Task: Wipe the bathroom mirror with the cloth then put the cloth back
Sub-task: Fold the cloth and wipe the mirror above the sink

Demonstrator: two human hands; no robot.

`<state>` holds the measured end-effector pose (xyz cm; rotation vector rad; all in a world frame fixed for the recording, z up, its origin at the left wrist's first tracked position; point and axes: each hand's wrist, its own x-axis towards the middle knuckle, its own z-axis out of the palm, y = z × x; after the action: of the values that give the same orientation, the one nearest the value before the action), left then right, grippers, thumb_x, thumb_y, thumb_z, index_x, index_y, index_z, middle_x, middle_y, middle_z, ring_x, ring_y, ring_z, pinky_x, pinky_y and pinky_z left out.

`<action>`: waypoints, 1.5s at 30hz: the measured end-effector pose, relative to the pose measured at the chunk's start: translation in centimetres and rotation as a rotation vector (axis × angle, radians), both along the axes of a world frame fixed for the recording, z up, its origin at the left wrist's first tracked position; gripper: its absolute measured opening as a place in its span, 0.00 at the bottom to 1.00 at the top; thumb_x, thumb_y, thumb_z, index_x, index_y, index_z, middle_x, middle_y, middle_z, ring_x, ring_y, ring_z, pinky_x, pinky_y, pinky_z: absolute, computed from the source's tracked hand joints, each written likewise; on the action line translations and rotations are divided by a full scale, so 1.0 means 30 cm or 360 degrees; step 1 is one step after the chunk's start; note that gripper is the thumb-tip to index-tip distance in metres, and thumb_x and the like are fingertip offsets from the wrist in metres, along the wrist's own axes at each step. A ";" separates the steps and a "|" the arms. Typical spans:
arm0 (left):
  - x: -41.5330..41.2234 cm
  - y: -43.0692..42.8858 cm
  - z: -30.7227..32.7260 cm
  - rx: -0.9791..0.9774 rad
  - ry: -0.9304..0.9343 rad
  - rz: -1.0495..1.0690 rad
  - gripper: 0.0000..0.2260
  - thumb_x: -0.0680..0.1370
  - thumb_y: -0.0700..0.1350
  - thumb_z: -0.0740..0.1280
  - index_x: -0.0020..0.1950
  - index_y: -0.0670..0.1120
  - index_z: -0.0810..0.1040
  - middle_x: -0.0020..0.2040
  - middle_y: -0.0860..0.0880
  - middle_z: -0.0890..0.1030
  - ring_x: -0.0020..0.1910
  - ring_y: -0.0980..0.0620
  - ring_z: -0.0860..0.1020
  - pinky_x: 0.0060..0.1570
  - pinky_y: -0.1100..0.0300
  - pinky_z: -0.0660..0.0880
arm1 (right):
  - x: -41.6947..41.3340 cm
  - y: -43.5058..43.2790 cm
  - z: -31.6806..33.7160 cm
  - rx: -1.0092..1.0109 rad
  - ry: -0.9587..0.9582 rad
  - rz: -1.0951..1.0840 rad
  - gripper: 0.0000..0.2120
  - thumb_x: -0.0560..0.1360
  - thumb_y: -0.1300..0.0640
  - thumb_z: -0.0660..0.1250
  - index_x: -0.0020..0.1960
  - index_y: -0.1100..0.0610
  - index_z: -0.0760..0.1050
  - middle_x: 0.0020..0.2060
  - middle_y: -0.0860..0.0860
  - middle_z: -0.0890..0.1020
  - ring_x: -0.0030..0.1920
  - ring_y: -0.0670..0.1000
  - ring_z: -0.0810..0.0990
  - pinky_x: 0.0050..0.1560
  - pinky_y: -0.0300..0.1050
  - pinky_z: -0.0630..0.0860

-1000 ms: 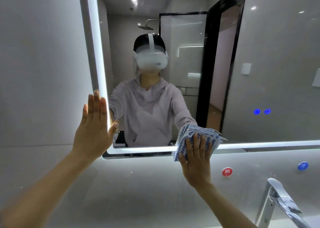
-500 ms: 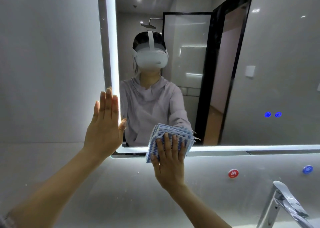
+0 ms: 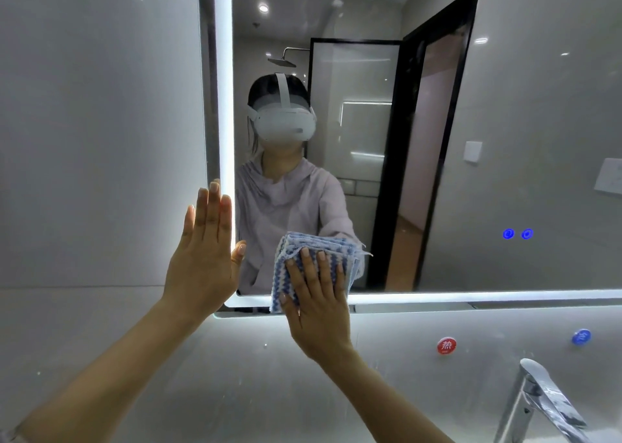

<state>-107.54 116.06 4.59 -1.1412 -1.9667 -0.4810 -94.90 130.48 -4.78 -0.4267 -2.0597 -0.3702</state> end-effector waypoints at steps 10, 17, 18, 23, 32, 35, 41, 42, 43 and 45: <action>0.014 -0.006 0.008 0.0024 0.0002 0.0015 0.30 0.79 0.56 0.44 0.73 0.34 0.54 0.75 0.36 0.54 0.73 0.35 0.56 0.67 0.40 0.64 | -0.049 0.014 0.359 0.0246 0.0065 -0.0016 0.28 0.80 0.45 0.51 0.77 0.54 0.55 0.77 0.52 0.55 0.77 0.54 0.51 0.76 0.55 0.39; 0.024 -0.004 0.008 0.0017 0.0018 0.0105 0.33 0.77 0.59 0.46 0.74 0.37 0.52 0.76 0.38 0.52 0.74 0.39 0.55 0.72 0.47 0.57 | -0.085 0.004 0.537 0.0392 -0.0037 -0.0037 0.29 0.81 0.44 0.51 0.78 0.54 0.51 0.77 0.52 0.49 0.78 0.53 0.46 0.76 0.57 0.41; 0.030 -0.006 0.012 0.0019 0.0013 0.0113 0.34 0.77 0.60 0.47 0.74 0.37 0.53 0.76 0.38 0.53 0.74 0.39 0.55 0.73 0.49 0.53 | -0.090 0.000 0.557 0.0414 -0.0037 -0.0037 0.29 0.81 0.44 0.52 0.78 0.54 0.50 0.77 0.51 0.48 0.78 0.53 0.46 0.76 0.57 0.42; 0.053 -0.030 0.039 -0.0030 -0.0021 0.0122 0.34 0.77 0.60 0.50 0.73 0.36 0.60 0.74 0.37 0.60 0.72 0.39 0.60 0.71 0.52 0.45 | -0.119 -0.020 0.657 0.0551 -0.0029 -0.0050 0.30 0.81 0.44 0.51 0.78 0.55 0.49 0.77 0.52 0.47 0.77 0.53 0.45 0.76 0.55 0.38; 0.045 -0.023 0.038 -0.0124 -0.0094 0.0185 0.38 0.77 0.65 0.41 0.73 0.36 0.60 0.74 0.38 0.61 0.72 0.39 0.61 0.71 0.51 0.46 | -0.199 -0.100 0.758 0.0535 -0.0125 0.0047 0.28 0.82 0.45 0.47 0.78 0.53 0.46 0.77 0.51 0.47 0.77 0.53 0.42 0.75 0.54 0.34; 0.040 -0.017 0.031 -0.0080 -0.0083 0.0173 0.38 0.77 0.65 0.41 0.74 0.37 0.58 0.74 0.38 0.60 0.72 0.39 0.61 0.71 0.50 0.46 | -0.230 -0.130 0.757 0.0495 -0.0124 0.0031 0.28 0.82 0.45 0.45 0.78 0.53 0.43 0.77 0.51 0.44 0.77 0.53 0.39 0.74 0.54 0.31; 0.036 -0.011 0.032 -0.0024 -0.0047 0.0162 0.36 0.77 0.65 0.41 0.72 0.38 0.56 0.72 0.37 0.63 0.70 0.38 0.64 0.70 0.50 0.47 | -0.258 -0.153 0.754 0.0482 -0.0129 0.0055 0.29 0.82 0.45 0.47 0.78 0.53 0.41 0.78 0.51 0.41 0.77 0.53 0.36 0.74 0.54 0.29; 0.035 -0.010 0.031 -0.0017 -0.0040 0.0160 0.36 0.77 0.65 0.41 0.72 0.38 0.56 0.72 0.37 0.63 0.70 0.37 0.64 0.70 0.50 0.47 | -0.254 -0.150 0.757 0.0498 -0.0123 0.0063 0.30 0.82 0.44 0.48 0.78 0.53 0.41 0.77 0.51 0.41 0.77 0.53 0.36 0.74 0.53 0.29; 0.035 -0.010 0.031 -0.0011 -0.0030 0.0160 0.36 0.77 0.65 0.40 0.72 0.38 0.56 0.72 0.37 0.63 0.70 0.37 0.64 0.70 0.50 0.47 | -0.250 -0.147 0.759 0.0516 -0.0111 0.0070 0.30 0.82 0.44 0.49 0.78 0.54 0.42 0.77 0.51 0.41 0.77 0.53 0.36 0.74 0.52 0.29; 0.036 -0.011 0.032 -0.0012 0.0003 0.0166 0.36 0.77 0.65 0.41 0.72 0.37 0.56 0.72 0.36 0.63 0.69 0.37 0.65 0.70 0.50 0.48 | -0.239 -0.139 0.762 0.0539 -0.0093 0.0082 0.30 0.82 0.44 0.50 0.78 0.54 0.44 0.76 0.51 0.42 0.76 0.53 0.36 0.74 0.52 0.29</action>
<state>-106.47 115.74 5.54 -1.0378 -2.0167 -0.4178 -102.08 126.32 18.09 -0.1583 -2.0097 -0.6935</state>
